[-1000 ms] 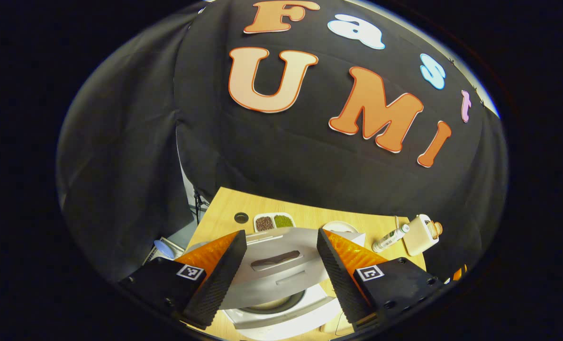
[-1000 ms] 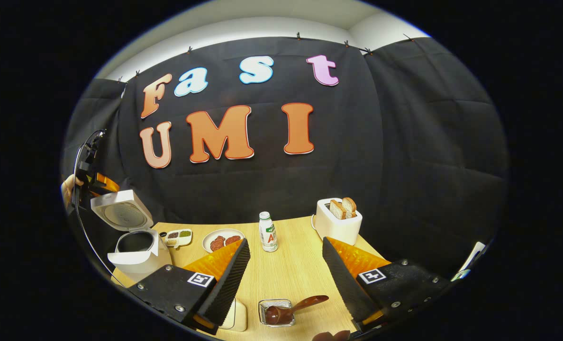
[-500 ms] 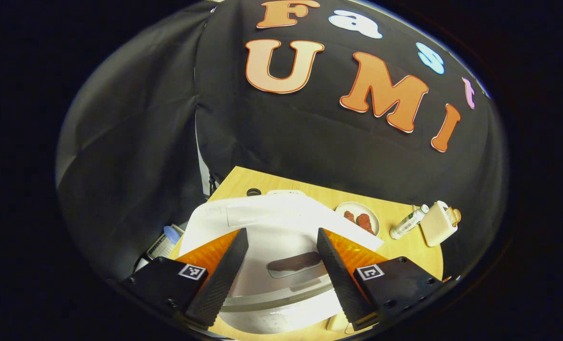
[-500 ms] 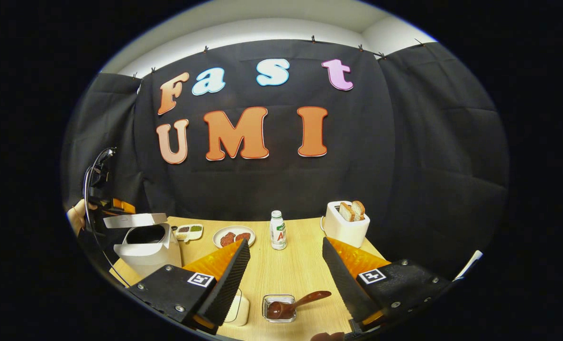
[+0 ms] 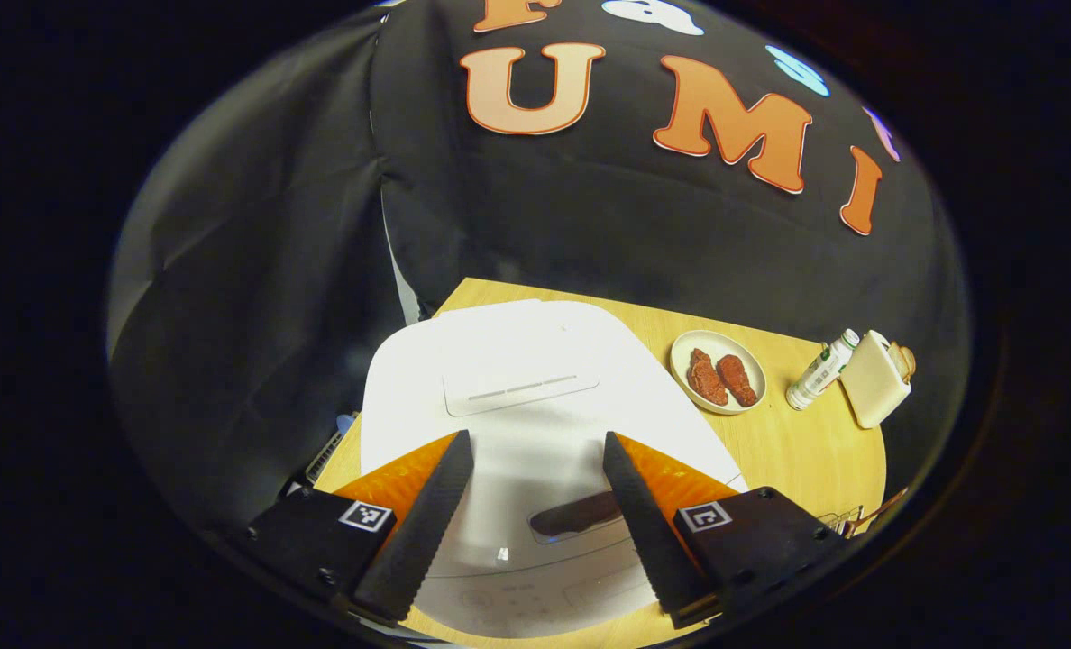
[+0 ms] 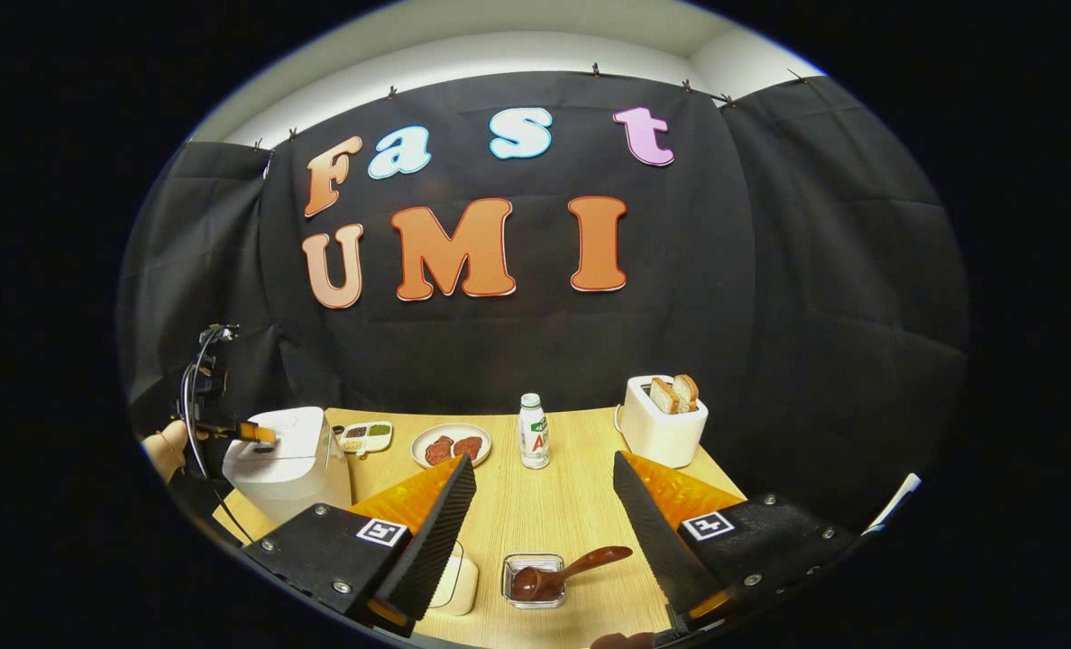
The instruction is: Close the left gripper, press the button to open the rice cooker; take a wooden spoon from the chopstick holder with the right hand, scoop a spoonful of rice and pour it into the rice cooker, then put the wooden spoon back into the chopstick holder.
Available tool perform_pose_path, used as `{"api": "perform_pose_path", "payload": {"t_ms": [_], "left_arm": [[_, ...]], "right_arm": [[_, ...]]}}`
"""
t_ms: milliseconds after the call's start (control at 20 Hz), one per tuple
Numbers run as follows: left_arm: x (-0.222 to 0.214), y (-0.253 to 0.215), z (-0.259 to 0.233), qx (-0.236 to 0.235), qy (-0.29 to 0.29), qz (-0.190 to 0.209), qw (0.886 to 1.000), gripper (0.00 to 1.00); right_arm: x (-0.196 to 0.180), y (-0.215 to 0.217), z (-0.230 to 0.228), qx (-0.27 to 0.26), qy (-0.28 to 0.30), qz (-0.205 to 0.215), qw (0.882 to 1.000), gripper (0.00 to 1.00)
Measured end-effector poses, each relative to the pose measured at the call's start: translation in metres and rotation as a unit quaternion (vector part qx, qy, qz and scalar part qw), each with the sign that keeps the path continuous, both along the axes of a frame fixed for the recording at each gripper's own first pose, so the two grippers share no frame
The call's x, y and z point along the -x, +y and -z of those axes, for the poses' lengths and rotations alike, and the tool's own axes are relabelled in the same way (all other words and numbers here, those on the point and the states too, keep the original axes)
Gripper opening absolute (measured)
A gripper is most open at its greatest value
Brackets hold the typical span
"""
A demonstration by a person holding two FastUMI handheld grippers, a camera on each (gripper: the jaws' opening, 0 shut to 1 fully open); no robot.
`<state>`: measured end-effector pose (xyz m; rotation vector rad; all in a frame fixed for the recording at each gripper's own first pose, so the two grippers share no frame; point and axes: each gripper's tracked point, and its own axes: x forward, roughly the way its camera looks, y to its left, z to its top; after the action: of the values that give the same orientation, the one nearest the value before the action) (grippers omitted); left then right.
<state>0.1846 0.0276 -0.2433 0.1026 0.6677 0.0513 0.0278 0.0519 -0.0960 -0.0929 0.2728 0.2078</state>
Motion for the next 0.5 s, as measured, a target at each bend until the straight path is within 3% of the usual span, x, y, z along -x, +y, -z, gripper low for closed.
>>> {"api": "perform_pose_path", "payload": {"t_ms": [50, 200, 500], "left_arm": [[0.001, 0.000, 0.004, -0.004, 0.002, 0.005, 1.000, 1.00], [0.002, -0.001, 0.002, 0.026, -0.013, 0.008, 1.000, 1.00], [0.007, -0.001, -0.003, -0.010, -0.023, 0.020, 0.999, 1.00]], "right_arm": [[-0.001, 0.000, 0.001, -0.003, 0.002, 0.001, 1.000, 0.95], [-0.001, 0.004, 0.006, -0.006, 0.006, -0.001, 1.000, 0.95], [0.002, 0.010, 0.002, 0.001, -0.003, -0.004, 1.000, 0.95]]}}
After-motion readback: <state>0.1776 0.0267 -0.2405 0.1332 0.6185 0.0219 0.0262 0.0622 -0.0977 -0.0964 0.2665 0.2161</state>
